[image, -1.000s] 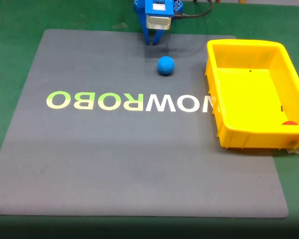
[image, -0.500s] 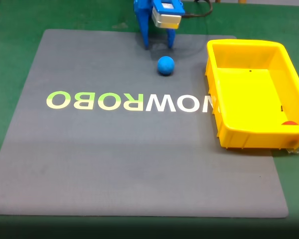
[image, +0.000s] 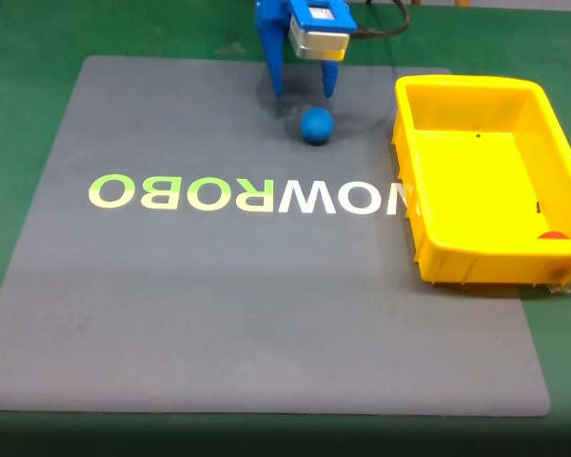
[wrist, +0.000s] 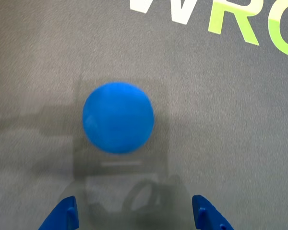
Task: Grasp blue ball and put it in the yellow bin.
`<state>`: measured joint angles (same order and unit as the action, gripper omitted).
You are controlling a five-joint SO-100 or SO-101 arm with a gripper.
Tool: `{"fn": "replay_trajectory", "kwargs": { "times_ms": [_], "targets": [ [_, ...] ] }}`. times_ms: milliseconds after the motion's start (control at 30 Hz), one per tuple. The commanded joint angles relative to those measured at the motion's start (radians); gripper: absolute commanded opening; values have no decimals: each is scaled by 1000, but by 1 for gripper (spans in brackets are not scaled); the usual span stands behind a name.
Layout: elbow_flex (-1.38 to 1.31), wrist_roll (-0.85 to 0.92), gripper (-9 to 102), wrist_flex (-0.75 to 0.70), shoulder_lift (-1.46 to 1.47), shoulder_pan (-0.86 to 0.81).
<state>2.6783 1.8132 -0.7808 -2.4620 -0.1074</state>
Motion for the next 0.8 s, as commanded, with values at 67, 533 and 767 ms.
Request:
{"fn": "replay_trajectory", "kwargs": {
  "times_ms": [67,533,767],
  "targets": [
    [-129,-35,27,67,118,-2],
    [-212,-86,27,123,301,55],
    [-264,-106,27,147,374,71]
  ]
}}
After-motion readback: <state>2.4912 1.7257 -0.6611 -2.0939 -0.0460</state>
